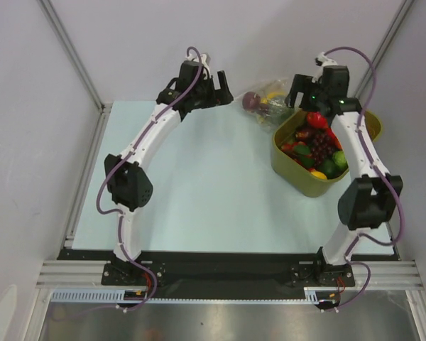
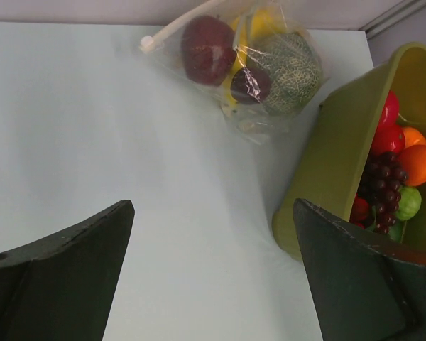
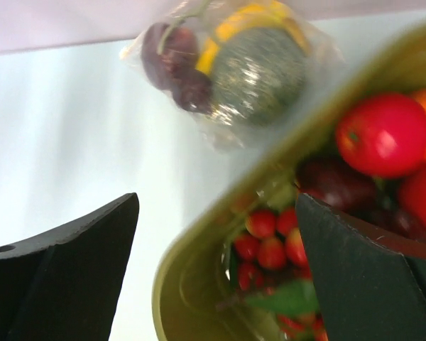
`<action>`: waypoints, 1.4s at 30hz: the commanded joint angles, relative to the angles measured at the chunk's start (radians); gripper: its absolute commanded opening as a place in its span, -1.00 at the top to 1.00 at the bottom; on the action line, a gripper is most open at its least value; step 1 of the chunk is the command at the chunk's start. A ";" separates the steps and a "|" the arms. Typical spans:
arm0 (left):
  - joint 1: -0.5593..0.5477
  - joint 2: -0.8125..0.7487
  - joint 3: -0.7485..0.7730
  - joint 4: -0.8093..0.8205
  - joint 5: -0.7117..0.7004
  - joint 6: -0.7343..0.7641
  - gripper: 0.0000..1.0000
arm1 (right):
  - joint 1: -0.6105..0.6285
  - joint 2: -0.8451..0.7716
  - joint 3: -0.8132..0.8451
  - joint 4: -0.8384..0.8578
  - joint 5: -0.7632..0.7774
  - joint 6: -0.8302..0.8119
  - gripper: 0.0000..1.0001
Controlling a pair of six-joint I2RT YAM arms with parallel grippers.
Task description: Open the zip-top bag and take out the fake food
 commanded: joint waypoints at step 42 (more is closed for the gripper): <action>0.139 -0.331 -0.319 -0.088 0.025 0.170 -0.99 | 0.251 0.779 0.546 0.144 0.533 -0.455 0.34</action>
